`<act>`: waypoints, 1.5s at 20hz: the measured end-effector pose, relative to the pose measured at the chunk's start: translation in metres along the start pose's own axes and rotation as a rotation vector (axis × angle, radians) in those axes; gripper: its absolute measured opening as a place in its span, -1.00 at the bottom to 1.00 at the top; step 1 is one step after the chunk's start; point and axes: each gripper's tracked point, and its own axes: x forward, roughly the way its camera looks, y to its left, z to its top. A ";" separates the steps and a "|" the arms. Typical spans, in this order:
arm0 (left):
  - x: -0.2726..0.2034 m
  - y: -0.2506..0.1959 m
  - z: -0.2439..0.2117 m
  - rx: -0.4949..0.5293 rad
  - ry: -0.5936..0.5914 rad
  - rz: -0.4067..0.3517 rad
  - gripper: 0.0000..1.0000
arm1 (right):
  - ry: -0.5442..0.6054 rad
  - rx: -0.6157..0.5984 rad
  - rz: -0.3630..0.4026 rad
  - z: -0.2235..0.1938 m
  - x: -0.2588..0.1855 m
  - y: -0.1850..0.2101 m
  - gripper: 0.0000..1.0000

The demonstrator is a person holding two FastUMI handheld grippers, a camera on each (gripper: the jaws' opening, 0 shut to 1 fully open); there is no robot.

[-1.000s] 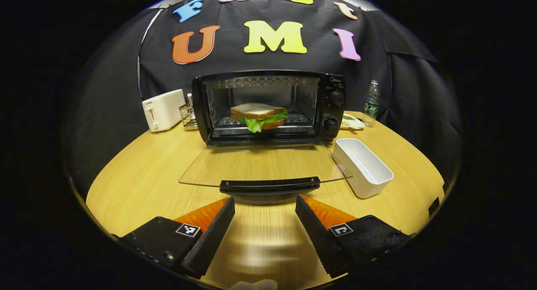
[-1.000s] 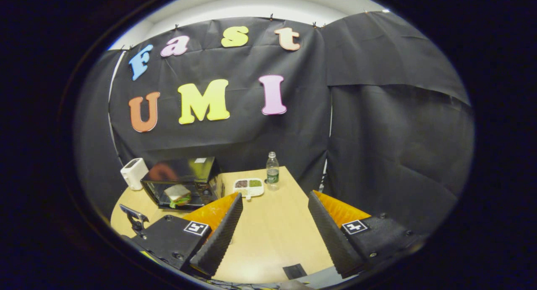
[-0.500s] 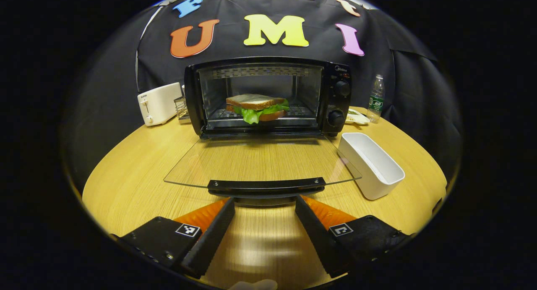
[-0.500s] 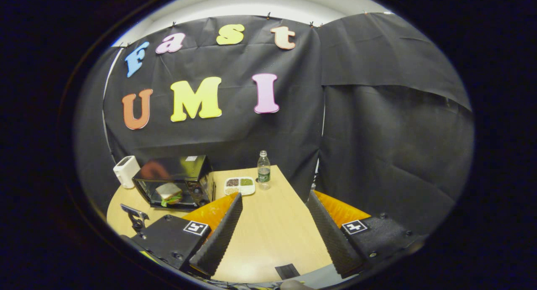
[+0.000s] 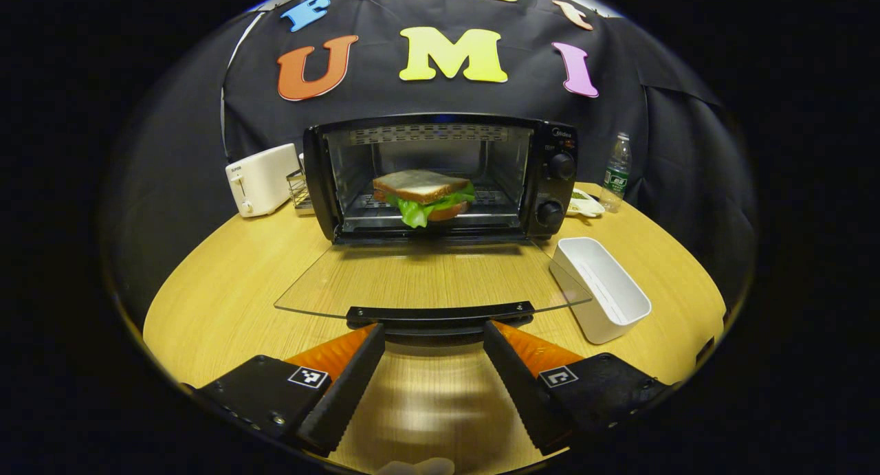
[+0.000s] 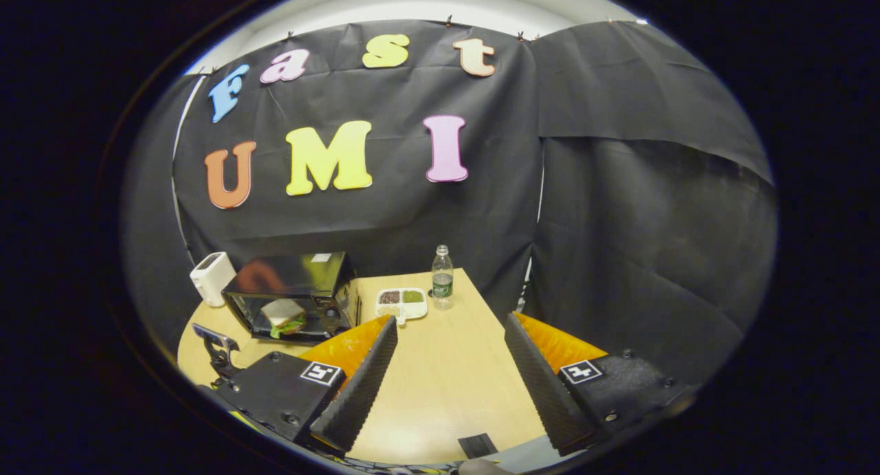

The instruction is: Open the electric oven with the left hand, put the food in, and close the electric oven.

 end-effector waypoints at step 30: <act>0.038 0.008 0.180 0.047 -0.297 0.020 0.93 | 0.000 -0.017 0.031 0.027 0.024 0.014 1.00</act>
